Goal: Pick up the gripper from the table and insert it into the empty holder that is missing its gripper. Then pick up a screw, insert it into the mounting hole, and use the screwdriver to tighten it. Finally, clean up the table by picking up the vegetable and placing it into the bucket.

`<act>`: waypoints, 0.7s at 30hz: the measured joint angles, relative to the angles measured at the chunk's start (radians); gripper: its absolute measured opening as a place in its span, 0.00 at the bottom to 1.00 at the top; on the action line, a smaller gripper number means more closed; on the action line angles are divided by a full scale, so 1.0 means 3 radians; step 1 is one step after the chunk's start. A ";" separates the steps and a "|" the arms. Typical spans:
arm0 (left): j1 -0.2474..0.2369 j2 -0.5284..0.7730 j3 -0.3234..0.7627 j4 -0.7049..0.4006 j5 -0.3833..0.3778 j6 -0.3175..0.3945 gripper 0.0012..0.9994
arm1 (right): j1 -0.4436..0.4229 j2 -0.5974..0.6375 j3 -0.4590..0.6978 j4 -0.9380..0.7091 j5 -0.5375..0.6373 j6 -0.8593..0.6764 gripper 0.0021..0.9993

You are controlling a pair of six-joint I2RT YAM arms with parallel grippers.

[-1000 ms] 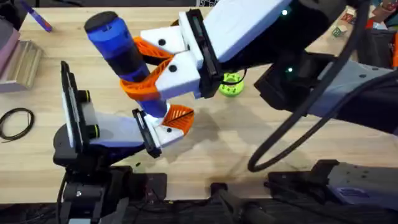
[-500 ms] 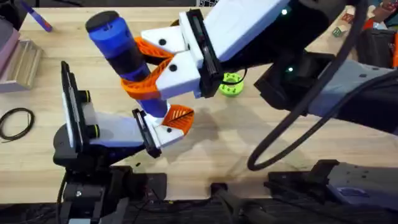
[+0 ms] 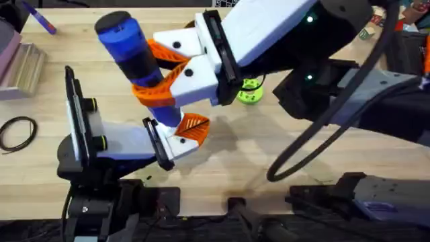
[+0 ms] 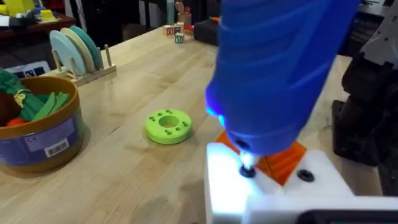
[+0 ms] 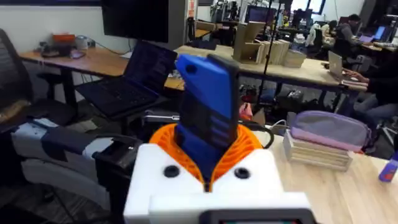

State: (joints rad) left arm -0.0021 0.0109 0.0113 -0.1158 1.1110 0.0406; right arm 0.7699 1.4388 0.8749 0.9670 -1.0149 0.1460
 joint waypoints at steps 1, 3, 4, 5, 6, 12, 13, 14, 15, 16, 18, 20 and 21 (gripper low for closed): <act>-0.0001 0.0000 0.0000 -0.0001 0.0001 0.0005 0.01 | -0.0010 0.0001 0.0000 0.0000 0.0000 0.0021 0.02; 0.0000 0.0000 0.0000 -0.0001 0.0000 0.0008 0.01 | -0.0033 -0.0011 0.0000 -0.0006 0.0001 0.0049 0.02; 0.0000 0.0000 0.0000 -0.0001 0.0000 0.0008 0.01 | -0.0046 -0.0028 0.0001 0.0004 0.0011 0.0059 0.02; 0.0000 0.0000 0.0000 -0.0001 0.0000 0.0012 0.01 | -0.0054 -0.0058 0.0004 0.0007 0.0013 0.0064 0.02; 0.0000 0.0000 0.0000 -0.0003 0.0000 0.0012 0.01 | -0.0066 -0.0097 0.0012 0.0017 0.0013 0.0069 0.02; 0.0000 0.0000 0.0000 -0.0003 0.0000 0.0013 0.01 | -0.0106 -0.0260 0.0339 -0.0229 0.0017 0.0069 0.02; 0.0000 0.0000 0.0000 -0.0003 -0.0001 0.0012 0.01 | -0.0106 -0.0262 0.0387 -0.0274 0.0017 0.0061 0.02; 0.0000 0.0000 0.0000 -0.0003 0.0000 0.0013 0.01 | -0.0106 -0.0261 0.0425 -0.0303 0.0021 0.0056 0.02; 0.0000 0.0000 0.0000 -0.0003 -0.0001 0.0013 0.01 | -0.0106 -0.0261 0.0441 -0.0313 0.0025 0.0048 0.02; 0.0000 0.0000 0.0000 -0.0003 -0.0001 0.0012 0.01 | -0.0106 -0.0261 0.0445 -0.0320 0.0025 0.0046 0.02; 0.0000 0.0000 0.0000 -0.0002 -0.0001 0.0012 0.01 | -0.0106 -0.0261 0.0449 -0.0347 0.0025 0.0043 0.02; 0.0000 0.0000 0.0000 -0.0002 -0.0001 0.0012 0.01 | -0.0106 -0.0261 0.0452 -0.0358 0.0024 0.0037 0.02; 0.0000 0.0000 0.0000 -0.0003 -0.0001 0.0012 0.01 | -0.0106 -0.0261 0.0457 -0.0361 0.0025 0.0036 0.02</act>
State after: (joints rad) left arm -0.0021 0.0109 0.0113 -0.1165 1.1107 0.0442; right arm 0.7380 1.3605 1.0120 0.8586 -1.0073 0.1567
